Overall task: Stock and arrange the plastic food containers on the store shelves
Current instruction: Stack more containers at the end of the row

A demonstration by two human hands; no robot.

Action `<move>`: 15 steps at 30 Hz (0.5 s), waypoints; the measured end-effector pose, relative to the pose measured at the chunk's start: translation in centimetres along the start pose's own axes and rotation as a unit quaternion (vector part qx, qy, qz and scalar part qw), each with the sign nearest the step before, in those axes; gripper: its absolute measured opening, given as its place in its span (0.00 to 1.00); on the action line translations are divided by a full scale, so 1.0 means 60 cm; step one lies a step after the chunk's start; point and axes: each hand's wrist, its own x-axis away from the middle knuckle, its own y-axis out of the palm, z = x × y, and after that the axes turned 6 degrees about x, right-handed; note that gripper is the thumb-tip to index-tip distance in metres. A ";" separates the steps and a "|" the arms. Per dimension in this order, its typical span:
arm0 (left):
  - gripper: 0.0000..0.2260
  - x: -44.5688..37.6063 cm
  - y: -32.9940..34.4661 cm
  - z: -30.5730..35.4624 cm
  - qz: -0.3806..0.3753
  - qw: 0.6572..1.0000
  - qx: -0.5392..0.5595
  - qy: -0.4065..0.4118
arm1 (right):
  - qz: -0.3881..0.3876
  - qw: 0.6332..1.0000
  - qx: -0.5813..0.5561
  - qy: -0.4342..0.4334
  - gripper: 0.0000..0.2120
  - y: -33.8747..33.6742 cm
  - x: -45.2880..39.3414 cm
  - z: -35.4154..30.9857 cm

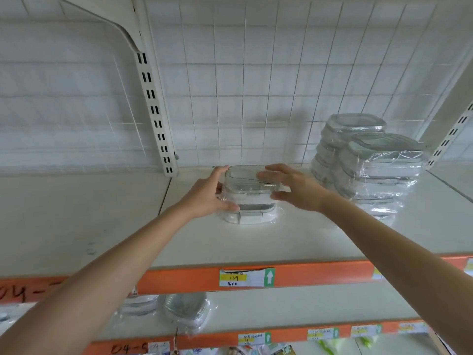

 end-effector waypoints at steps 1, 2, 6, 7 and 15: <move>0.47 0.002 0.002 0.000 0.002 1.000 -0.001 0.006 | 0.001 1.000 -0.003 -0.002 0.27 0.001 -0.001 -0.001; 0.47 0.004 0.002 0.000 0.004 1.000 0.001 0.013 | 0.002 1.000 -0.006 -0.003 0.27 0.001 -0.001 -0.002; 0.44 -0.002 0.004 0.005 0.017 0.999 0.013 0.025 | 0.007 1.000 -0.009 0.002 0.27 0.001 -0.003 -0.003; 0.44 -0.004 0.007 0.006 0.020 0.999 0.013 0.029 | 0.010 1.000 -0.006 0.007 0.27 0.001 -0.003 -0.003; 0.45 -0.014 0.027 0.003 0.001 1.000 0.028 -0.008 | -0.009 0.999 0.012 0.034 0.23 -0.009 -0.018 -0.003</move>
